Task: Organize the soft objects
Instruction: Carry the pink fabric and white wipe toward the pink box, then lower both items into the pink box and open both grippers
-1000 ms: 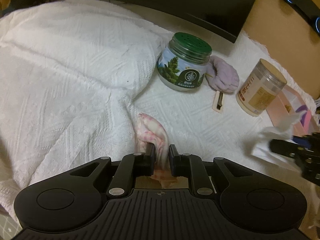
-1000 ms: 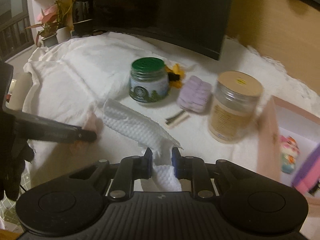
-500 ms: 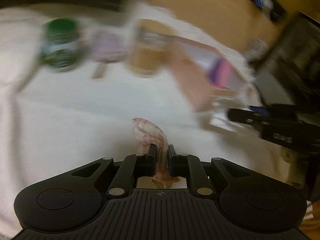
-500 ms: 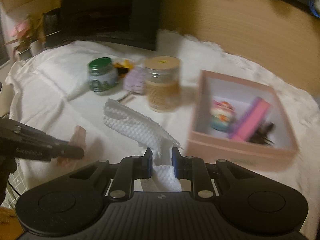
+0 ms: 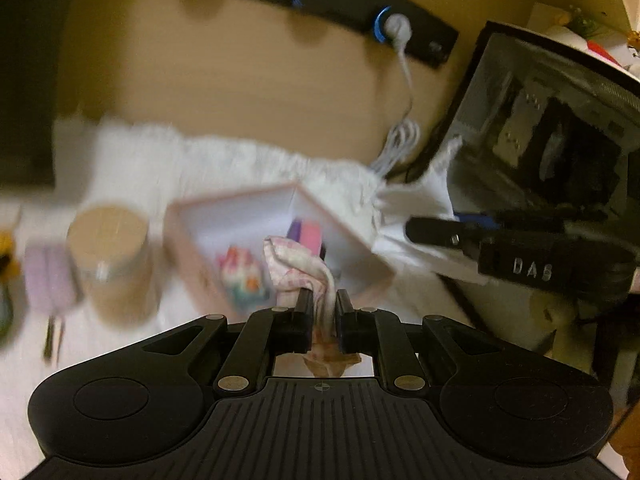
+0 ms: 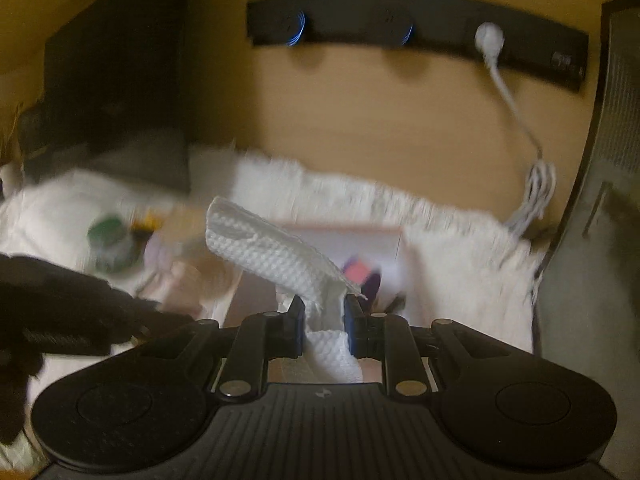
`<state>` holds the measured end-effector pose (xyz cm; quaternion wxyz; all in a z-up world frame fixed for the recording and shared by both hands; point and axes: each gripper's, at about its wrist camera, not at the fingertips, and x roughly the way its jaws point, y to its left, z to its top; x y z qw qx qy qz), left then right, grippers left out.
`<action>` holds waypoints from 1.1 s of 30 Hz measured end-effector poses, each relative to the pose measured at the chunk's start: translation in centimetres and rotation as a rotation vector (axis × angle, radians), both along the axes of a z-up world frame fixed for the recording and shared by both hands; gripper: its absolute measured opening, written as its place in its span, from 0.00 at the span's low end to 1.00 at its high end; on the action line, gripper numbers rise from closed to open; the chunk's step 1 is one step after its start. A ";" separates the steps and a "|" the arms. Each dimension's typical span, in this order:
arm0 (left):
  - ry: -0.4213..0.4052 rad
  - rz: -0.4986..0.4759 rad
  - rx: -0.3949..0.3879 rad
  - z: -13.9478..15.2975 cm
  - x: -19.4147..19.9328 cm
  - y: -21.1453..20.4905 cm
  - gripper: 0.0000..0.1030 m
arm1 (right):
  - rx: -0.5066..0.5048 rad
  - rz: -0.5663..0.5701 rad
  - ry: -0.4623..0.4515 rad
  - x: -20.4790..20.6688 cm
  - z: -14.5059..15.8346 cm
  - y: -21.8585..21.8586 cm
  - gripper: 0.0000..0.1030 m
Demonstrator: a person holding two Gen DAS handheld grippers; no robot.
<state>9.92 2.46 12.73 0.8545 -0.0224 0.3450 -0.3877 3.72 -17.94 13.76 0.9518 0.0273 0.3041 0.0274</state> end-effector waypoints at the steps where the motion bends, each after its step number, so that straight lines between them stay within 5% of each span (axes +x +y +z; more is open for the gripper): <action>1: -0.015 -0.003 -0.003 0.7 0.6 -0.5 0.13 | 0.014 -0.005 -0.017 0.6 0.9 -0.4 0.18; 5: -0.051 -0.016 -0.010 2.4 2.4 -1.9 0.13 | 0.074 -0.018 -0.063 3.0 3.6 -1.7 0.18; 10: 0.001 -0.015 0.032 0.9 4.6 -3.6 0.14 | 0.157 -0.054 -0.038 6.4 4.2 -3.6 0.18; 16: 0.090 -0.049 0.047 -2.2 7.1 -5.5 0.14 | 0.194 -0.050 0.033 9.8 0.6 -4.2 0.18; 22: 0.338 -0.063 0.131 -7.7 11.6 -8.0 0.17 | 0.192 -0.048 0.149 13.8 -4.5 -4.9 0.18; 26: 0.289 -0.077 0.237 -8.9 12.0 -9.2 0.28 | 0.172 -0.084 0.243 16.0 -8.3 -5.1 0.18; 33: 0.239 -0.082 0.274 -8.3 12.0 -10.0 0.42 | 0.185 -0.079 0.236 17.9 -9.6 -4.3 0.18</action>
